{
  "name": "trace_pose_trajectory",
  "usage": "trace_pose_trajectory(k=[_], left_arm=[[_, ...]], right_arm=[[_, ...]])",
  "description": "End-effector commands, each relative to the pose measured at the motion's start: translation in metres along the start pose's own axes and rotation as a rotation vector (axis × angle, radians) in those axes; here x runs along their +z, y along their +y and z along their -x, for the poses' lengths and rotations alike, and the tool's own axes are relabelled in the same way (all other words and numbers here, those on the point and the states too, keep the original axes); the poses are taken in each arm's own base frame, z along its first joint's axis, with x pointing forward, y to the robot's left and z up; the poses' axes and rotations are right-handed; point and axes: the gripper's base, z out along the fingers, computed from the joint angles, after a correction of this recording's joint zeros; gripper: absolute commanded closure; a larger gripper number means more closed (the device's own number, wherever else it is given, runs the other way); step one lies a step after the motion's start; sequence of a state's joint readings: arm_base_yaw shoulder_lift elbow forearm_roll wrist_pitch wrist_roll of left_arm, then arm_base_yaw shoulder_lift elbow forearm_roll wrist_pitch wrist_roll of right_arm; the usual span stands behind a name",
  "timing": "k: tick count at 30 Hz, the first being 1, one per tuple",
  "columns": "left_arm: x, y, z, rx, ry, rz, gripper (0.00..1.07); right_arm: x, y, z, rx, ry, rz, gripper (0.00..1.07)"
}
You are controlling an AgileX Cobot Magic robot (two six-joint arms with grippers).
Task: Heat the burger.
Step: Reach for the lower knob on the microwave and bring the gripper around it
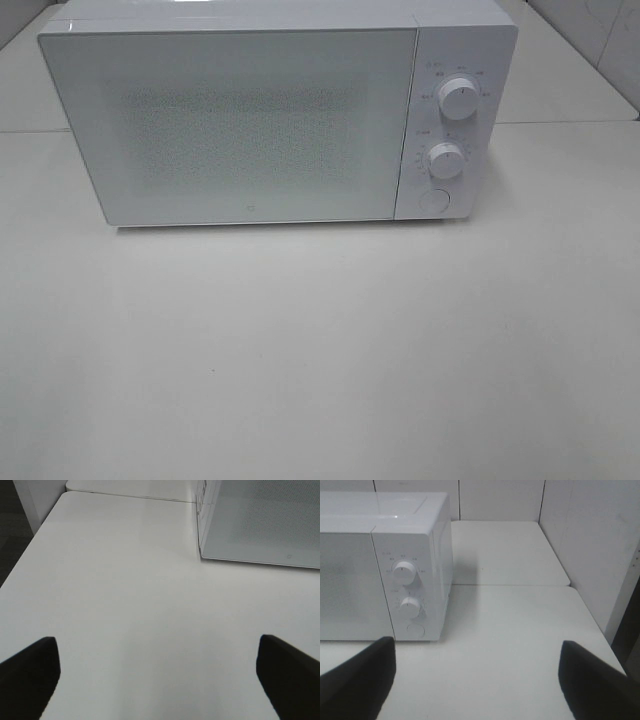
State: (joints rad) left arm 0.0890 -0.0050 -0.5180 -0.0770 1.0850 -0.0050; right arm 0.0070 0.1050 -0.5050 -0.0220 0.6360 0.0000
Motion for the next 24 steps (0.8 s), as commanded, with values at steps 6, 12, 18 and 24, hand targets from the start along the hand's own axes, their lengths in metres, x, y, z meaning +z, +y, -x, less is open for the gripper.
trace_pose_trajectory(k=[6,12,18,24], left_arm=[[-0.002,0.0,0.0,-0.001,-0.029,0.0,0.06],[-0.002,0.0,0.0,-0.001,-0.029,0.0,0.06],[-0.002,0.0,0.0,-0.001,-0.029,0.0,0.06],[-0.002,0.0,0.0,-0.001,-0.029,0.0,0.06]], right_arm=[[0.04,0.0,0.011,-0.019,-0.031,-0.005,0.31],[0.071,0.001,0.011,-0.026,0.004,0.0,0.31],[0.108,0.002,0.006,-0.043,0.003,0.004,0.31],[0.135,0.003,0.001,-0.055,0.015,0.012,0.31]])
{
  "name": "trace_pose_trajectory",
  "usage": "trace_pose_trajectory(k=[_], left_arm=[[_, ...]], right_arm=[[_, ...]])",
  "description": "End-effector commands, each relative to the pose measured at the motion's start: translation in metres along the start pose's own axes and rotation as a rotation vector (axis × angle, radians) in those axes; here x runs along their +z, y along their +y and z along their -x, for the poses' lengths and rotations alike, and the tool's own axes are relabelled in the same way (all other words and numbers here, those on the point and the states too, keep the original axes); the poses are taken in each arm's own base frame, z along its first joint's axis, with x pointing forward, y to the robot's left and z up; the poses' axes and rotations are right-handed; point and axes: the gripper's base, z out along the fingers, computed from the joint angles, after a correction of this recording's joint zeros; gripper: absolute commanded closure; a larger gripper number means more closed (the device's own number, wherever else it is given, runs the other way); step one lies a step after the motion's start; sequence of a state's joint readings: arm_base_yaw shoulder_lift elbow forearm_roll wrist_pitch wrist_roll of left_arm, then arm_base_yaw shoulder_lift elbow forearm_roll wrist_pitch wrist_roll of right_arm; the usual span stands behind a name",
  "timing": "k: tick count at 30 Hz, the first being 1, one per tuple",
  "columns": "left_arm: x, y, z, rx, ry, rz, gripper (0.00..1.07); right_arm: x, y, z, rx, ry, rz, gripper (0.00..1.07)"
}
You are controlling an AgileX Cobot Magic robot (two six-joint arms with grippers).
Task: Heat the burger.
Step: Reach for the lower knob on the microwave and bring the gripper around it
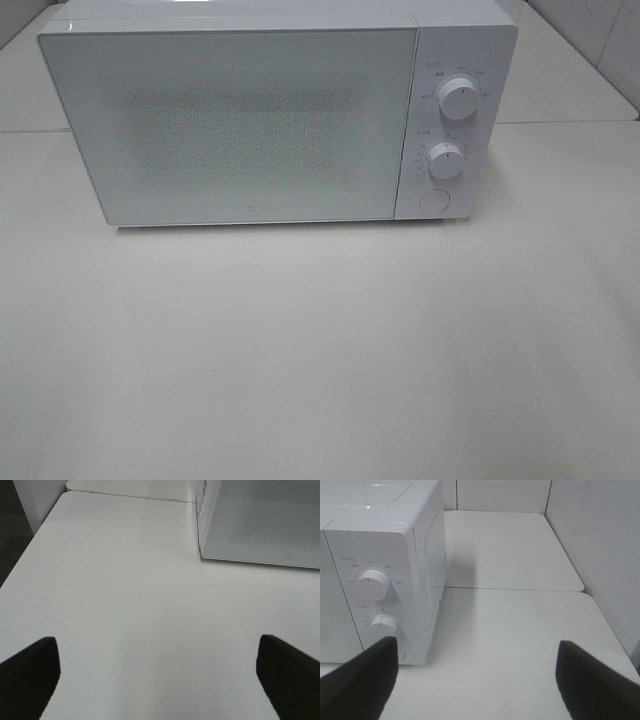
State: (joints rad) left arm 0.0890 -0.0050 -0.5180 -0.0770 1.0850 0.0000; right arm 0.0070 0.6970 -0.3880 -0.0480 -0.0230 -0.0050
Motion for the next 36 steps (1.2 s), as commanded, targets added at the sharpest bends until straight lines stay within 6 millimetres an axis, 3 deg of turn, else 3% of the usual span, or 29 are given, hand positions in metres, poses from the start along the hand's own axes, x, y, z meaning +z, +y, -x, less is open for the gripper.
trace_pose_trajectory(k=[1,13,16,18,21,24,36], left_arm=[[-0.002,0.0,0.0,-0.006,-0.029,0.0,0.06],[-0.002,0.0,0.0,-0.006,-0.029,0.0,0.06],[-0.002,0.0,0.0,-0.006,-0.029,0.0,0.06],[-0.002,0.0,0.0,-0.006,-0.029,0.0,0.06],[-0.002,0.0,0.0,-0.006,-0.029,0.0,0.06],[-0.002,0.0,0.0,-0.006,-0.029,0.0,0.06],[-0.002,0.0,0.0,-0.006,-0.029,0.0,0.06]], right_arm=[[0.013,0.0,0.003,-0.018,-0.041,-0.001,0.31],[0.069,0.006,-0.004,-0.097,-0.123,0.049,0.31],[0.072,0.006,-0.006,-0.094,-0.121,0.049,0.31],[0.089,0.008,-0.016,-0.148,-0.099,0.056,0.31],[0.092,0.01,-0.019,-0.159,-0.091,0.054,0.31],[0.107,0.028,-0.032,-0.227,-0.059,0.042,0.31],[0.112,0.066,-0.041,-0.163,-0.132,-0.033,0.31]])
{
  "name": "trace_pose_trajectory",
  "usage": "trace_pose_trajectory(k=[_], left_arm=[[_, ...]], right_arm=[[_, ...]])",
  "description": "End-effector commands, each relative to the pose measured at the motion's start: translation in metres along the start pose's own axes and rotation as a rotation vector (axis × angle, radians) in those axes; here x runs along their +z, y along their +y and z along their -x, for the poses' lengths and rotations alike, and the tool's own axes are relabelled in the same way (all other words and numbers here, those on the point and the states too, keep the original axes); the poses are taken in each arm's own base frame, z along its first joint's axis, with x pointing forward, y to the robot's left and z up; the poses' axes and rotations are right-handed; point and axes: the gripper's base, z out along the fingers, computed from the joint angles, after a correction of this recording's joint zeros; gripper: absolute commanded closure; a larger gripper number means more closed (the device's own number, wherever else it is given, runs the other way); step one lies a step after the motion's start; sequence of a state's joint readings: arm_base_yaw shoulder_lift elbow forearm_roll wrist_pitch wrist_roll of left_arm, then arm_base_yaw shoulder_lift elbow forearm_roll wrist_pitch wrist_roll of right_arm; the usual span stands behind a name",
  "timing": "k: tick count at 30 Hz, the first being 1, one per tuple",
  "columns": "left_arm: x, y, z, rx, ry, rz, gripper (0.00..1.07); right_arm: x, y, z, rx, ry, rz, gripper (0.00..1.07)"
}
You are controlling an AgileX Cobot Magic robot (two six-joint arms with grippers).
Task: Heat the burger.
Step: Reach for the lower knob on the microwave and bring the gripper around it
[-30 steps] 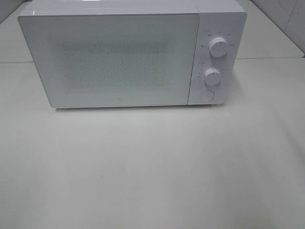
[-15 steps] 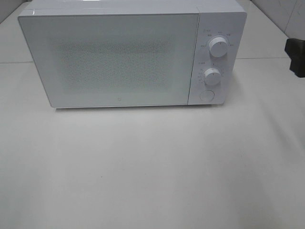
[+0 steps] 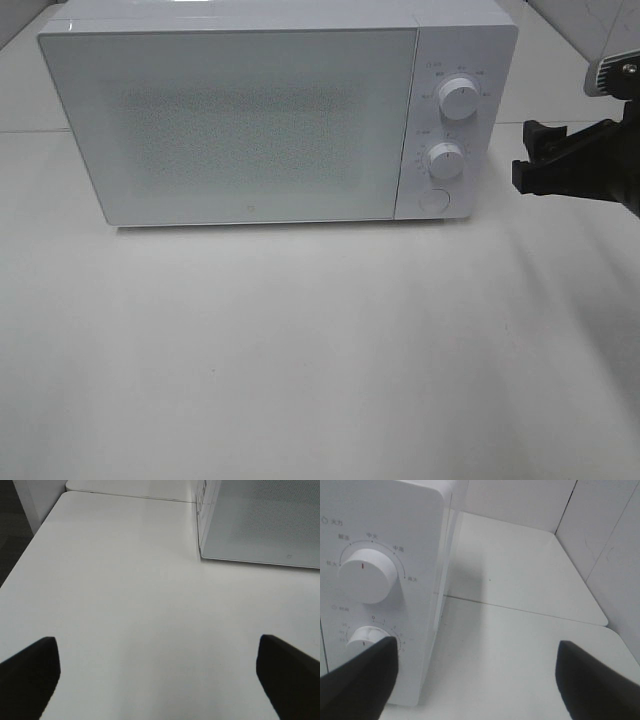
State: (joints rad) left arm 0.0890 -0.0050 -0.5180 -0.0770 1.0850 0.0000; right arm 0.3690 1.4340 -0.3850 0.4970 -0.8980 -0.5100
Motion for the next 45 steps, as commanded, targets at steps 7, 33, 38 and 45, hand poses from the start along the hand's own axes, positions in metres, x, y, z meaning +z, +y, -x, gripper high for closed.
trace_pose_trajectory(k=[7,33,38,45], left_arm=[[-0.002,0.0,0.0,-0.006,-0.029,0.0,0.06],[-0.002,0.0,0.0,-0.006,-0.029,0.0,0.06],[-0.002,0.0,0.0,-0.006,-0.029,0.0,0.06],[-0.002,0.0,0.0,-0.006,-0.029,0.0,0.06]], right_arm=[[-0.013,0.027,0.011,0.077,-0.109,-0.048,0.31],[0.011,0.09,-0.024,0.068,-0.123,-0.035,0.31],[0.022,0.099,-0.028,0.061,-0.115,-0.038,0.31],[0.037,0.099,-0.024,0.083,-0.122,-0.069,0.31]])
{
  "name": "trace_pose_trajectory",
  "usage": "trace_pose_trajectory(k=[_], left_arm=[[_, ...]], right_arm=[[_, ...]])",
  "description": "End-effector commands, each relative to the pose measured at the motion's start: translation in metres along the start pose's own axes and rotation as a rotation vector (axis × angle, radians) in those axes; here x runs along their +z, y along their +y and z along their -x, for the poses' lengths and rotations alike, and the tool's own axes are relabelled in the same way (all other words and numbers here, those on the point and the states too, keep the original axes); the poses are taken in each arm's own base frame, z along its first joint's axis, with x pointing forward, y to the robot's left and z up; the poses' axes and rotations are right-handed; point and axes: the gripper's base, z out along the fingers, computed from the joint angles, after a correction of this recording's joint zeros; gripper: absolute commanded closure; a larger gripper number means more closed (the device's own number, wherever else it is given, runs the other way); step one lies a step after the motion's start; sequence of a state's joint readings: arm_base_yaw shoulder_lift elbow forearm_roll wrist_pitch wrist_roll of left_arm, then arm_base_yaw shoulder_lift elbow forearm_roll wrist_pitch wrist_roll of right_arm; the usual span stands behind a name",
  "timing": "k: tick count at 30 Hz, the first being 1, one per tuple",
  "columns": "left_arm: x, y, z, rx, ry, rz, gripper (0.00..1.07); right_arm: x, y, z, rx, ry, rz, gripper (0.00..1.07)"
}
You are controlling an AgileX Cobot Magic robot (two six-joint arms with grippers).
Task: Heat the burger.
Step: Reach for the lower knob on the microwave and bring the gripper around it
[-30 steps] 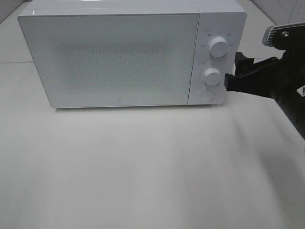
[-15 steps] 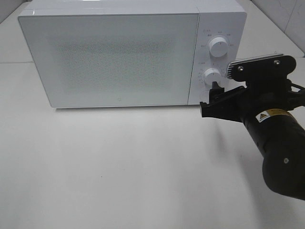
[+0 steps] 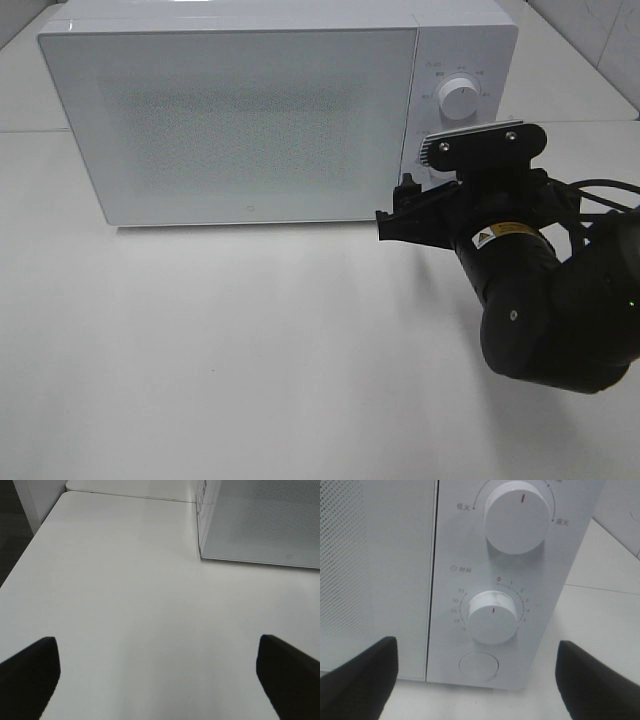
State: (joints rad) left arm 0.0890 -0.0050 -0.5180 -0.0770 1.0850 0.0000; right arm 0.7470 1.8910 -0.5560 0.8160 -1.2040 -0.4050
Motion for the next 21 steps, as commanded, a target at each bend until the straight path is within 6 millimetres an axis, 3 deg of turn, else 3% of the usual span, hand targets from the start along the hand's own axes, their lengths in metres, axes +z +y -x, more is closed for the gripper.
trace_pose_trajectory(k=[1,13,21], left_arm=[[-0.002,0.0,0.0,-0.006,-0.029,0.0,0.06],[-0.002,0.0,0.0,-0.006,-0.029,0.0,0.06],[-0.002,0.0,0.0,-0.006,-0.029,0.0,0.06]], right_arm=[[0.012,-0.011,0.02,0.035,-0.141,-0.086,0.31],[0.029,-0.008,0.028,0.071,-0.157,-0.105,0.31],[0.048,-0.007,0.02,0.073,-0.13,-0.131,0.3]])
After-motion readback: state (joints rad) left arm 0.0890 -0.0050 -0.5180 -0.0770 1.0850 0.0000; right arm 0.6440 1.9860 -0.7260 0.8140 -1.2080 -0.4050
